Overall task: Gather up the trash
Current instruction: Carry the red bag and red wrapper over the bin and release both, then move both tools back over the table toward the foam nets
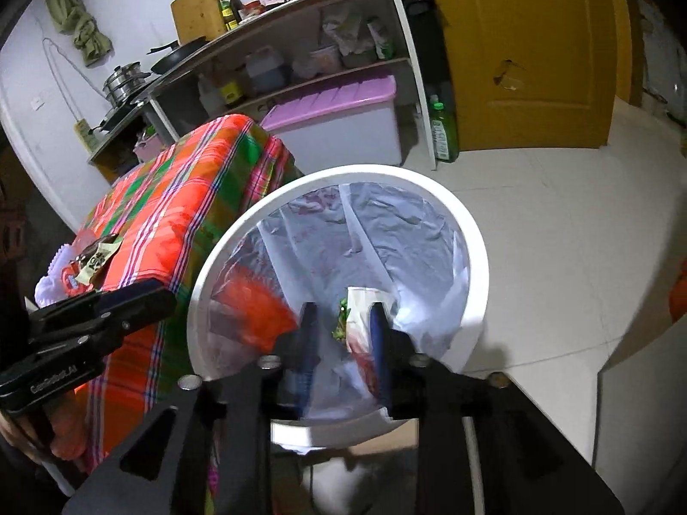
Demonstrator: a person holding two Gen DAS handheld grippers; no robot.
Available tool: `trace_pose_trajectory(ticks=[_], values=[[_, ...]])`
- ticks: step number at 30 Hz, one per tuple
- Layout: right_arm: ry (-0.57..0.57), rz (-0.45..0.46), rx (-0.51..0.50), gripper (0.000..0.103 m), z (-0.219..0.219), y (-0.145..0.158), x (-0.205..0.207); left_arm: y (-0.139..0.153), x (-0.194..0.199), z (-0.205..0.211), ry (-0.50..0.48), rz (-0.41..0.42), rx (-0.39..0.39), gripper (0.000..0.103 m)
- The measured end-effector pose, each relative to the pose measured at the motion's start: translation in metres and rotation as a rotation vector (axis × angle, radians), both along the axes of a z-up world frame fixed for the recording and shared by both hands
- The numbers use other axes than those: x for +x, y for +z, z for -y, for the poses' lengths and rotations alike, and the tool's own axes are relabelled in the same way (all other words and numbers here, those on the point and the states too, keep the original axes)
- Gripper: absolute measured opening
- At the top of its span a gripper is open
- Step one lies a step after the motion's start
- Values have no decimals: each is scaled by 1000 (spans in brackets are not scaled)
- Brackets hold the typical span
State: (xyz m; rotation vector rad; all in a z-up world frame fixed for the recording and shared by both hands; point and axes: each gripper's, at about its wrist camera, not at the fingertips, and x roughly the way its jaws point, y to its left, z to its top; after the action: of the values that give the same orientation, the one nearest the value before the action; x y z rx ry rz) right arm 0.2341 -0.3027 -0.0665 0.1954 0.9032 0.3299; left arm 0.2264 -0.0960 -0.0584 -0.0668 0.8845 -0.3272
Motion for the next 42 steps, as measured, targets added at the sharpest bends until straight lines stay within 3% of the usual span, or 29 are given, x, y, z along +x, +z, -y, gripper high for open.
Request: trace_pose_trajectory(ticks=[12,26,42], values=[[31,79,38,36,-7,32,-24,31,-29,-15,58,98,-10,29],[147,172,47,36,-58,74,-66,72,-88,-60,165,215,1,29],[285,207,50,36,-118,90,-98,75,-142,-121,289,255,1,29]])
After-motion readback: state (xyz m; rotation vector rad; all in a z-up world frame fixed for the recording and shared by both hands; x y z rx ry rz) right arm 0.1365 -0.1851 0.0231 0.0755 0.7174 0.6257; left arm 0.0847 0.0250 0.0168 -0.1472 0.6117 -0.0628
